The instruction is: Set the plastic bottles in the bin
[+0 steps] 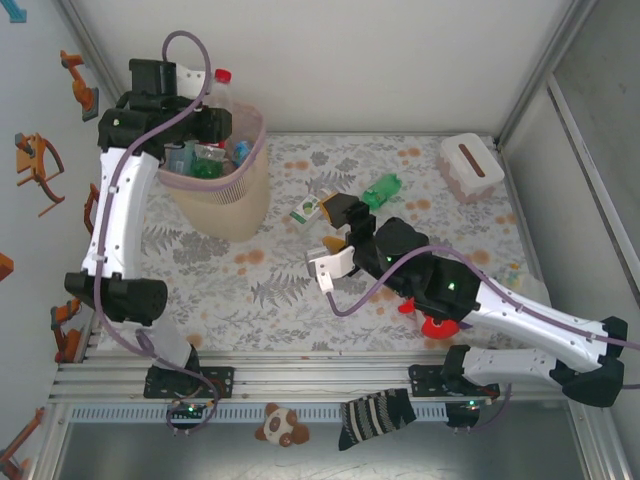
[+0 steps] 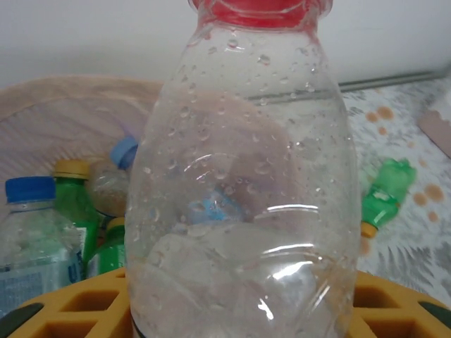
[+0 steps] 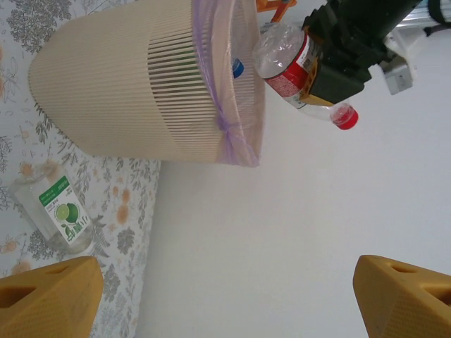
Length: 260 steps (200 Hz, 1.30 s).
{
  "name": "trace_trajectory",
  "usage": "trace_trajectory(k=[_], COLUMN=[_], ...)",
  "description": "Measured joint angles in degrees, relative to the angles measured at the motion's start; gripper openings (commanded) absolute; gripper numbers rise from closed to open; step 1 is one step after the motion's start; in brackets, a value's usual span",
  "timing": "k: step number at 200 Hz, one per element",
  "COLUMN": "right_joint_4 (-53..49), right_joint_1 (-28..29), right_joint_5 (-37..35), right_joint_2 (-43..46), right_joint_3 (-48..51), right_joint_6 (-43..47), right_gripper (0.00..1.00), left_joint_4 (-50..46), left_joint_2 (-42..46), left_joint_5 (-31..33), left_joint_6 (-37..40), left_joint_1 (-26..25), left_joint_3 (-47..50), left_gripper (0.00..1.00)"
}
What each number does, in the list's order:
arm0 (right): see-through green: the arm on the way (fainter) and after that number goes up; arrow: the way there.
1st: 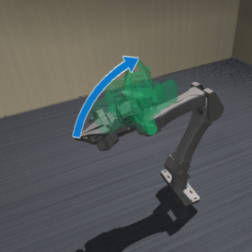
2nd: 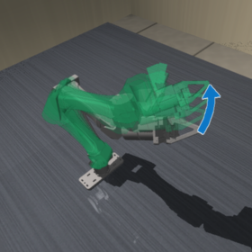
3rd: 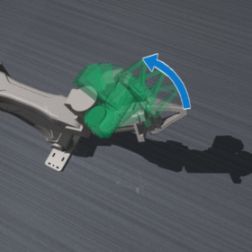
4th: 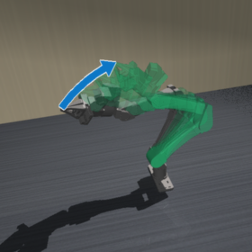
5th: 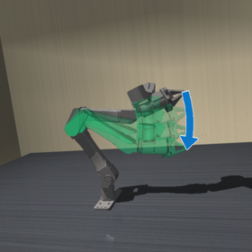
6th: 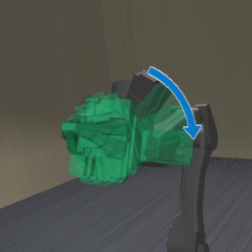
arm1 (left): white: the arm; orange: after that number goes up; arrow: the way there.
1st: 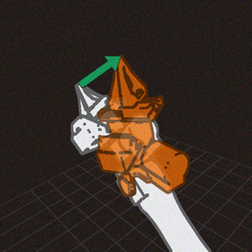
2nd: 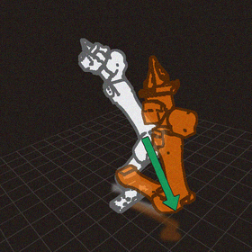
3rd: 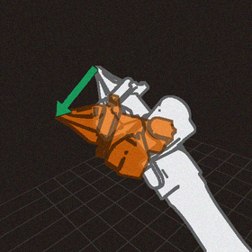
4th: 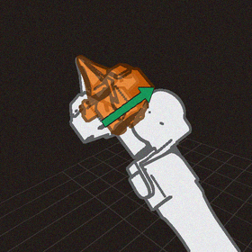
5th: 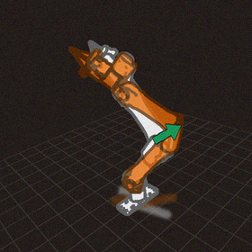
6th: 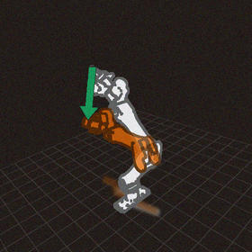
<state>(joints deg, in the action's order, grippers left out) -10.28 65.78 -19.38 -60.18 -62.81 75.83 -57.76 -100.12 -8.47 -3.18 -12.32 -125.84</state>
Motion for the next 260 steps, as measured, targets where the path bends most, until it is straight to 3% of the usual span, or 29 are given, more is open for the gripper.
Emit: trace_trajectory(k=[35,58,127,172,210,237,260], right_joint_4=[0.1,0.1,0.1,0.2,0.2,0.2,0.2], right_joint_1=[0.0,0.0,0.0,0.0,0.0,0.0,0.0], right_joint_5=[-0.6,-1.1,-1.2,-1.3,-1.3,-1.3,-1.3], right_joint_2=[-0.1,-0.2,-0.3,-0.6,-0.6,-0.6,-0.6], right_joint_3=[0.1,0.4,0.9,1.0,1.0,1.0,1.0], right_joint_6=[-0.4,-0.4,-0.9,-0.9,-0.9,-0.9,-0.9], right_gripper=[0.91,0.91,0.91,0.91,0.91,0.91,0.91], left_joint_4=[2.4,3.1,1.6,0.5,-0.5,-0.9,-0.9], left_joint_2=[-4.4,-6.4,-10.7,-10.8,-10.8,-10.8,-10.6], left_joint_5=[3.5,5.3,9.2,11.1,12.0,12.4,12.4], left_joint_6=[-9.7,-16.4,-32.2,-36.3,-36.9,-36.6,-35.6], left_joint_1=[1.8,1.9,1.9,1.9,1.9,1.9,1.9], left_joint_3=[-0.5,-0.6,-0.4,-0.4,-0.9,-2.5,-3.9], left_gripper=[0.38,0.37,0.46,0.67,0.77,0.78,0.68])
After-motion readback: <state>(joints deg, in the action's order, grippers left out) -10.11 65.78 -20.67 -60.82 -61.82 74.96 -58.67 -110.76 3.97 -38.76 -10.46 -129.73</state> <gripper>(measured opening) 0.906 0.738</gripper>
